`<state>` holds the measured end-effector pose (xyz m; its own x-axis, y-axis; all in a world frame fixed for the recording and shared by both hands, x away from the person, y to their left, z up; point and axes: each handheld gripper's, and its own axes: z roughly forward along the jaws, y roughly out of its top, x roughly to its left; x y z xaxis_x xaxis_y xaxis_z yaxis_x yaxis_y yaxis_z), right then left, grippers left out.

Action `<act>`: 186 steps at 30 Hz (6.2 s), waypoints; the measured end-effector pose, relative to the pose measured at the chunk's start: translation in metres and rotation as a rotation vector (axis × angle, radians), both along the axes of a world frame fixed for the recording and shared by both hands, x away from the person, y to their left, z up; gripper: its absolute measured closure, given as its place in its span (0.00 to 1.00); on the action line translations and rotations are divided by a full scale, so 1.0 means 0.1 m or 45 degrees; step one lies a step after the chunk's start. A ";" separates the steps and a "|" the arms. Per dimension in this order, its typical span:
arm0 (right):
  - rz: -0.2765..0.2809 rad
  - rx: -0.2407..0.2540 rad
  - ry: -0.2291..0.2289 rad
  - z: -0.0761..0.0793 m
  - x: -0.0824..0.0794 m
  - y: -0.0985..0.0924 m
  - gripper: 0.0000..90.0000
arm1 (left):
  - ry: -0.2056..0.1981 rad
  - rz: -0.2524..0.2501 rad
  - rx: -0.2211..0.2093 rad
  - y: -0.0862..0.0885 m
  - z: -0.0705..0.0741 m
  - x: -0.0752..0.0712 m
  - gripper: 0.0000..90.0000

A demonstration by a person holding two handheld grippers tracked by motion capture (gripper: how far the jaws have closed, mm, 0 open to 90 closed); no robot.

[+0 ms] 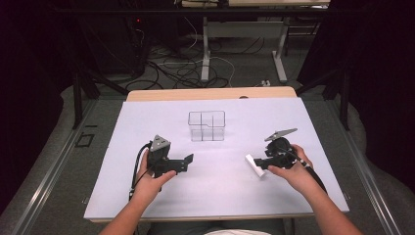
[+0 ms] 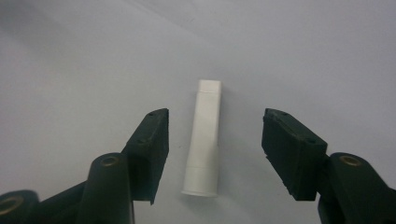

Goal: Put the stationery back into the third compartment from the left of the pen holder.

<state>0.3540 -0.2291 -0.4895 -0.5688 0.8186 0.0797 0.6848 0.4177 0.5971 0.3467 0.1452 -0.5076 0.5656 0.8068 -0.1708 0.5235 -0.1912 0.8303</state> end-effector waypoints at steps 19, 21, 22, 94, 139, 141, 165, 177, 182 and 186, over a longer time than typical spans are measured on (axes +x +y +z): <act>0.010 -0.076 0.161 -0.16 0.15 0.11 0.50 | 0.022 0.012 -0.010 0.01 -0.04 0.02 0.02; 0.011 -0.065 0.197 -0.17 0.16 0.11 0.51 | 0.027 0.007 -0.003 0.01 -0.04 0.02 0.02; 0.023 -0.063 0.191 -0.19 0.17 0.11 0.52 | 0.029 0.005 -0.002 0.01 -0.05 0.02 0.02; 0.065 -0.115 0.175 -0.24 0.31 0.30 0.76 | 0.061 -0.007 0.004 -0.02 -0.10 0.04 0.02; 0.899 -0.831 -0.891 0.03 -0.10 0.80 0.76 | 0.062 -0.015 0.006 -0.01 -0.09 0.05 0.04; 0.932 -0.874 -0.923 0.02 -0.14 0.83 0.76 | 0.074 -0.025 0.012 0.01 -0.07 0.06 0.04; 1.337 -1.092 -1.158 -0.07 -0.37 1.08 0.76 | 0.044 -0.240 0.084 -0.08 0.02 0.07 0.17; 1.484 -1.152 -1.181 0.01 -0.42 1.15 0.76 | -0.004 -0.452 0.199 -0.24 0.17 0.10 0.28; 1.537 -1.147 -1.194 0.04 -0.43 1.17 0.76 | -0.001 -0.563 0.241 -0.32 0.25 0.14 0.29; 1.583 -1.154 -1.198 0.08 -0.45 1.19 0.76 | 0.002 -0.668 0.275 -0.40 0.29 0.17 0.30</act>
<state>0.3089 -0.1096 -0.4818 -0.4051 -0.4762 -0.7805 -0.6481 0.7517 -0.1222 0.3638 0.1056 -0.4785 0.9002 0.4342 -0.0340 0.3135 -0.5918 0.7426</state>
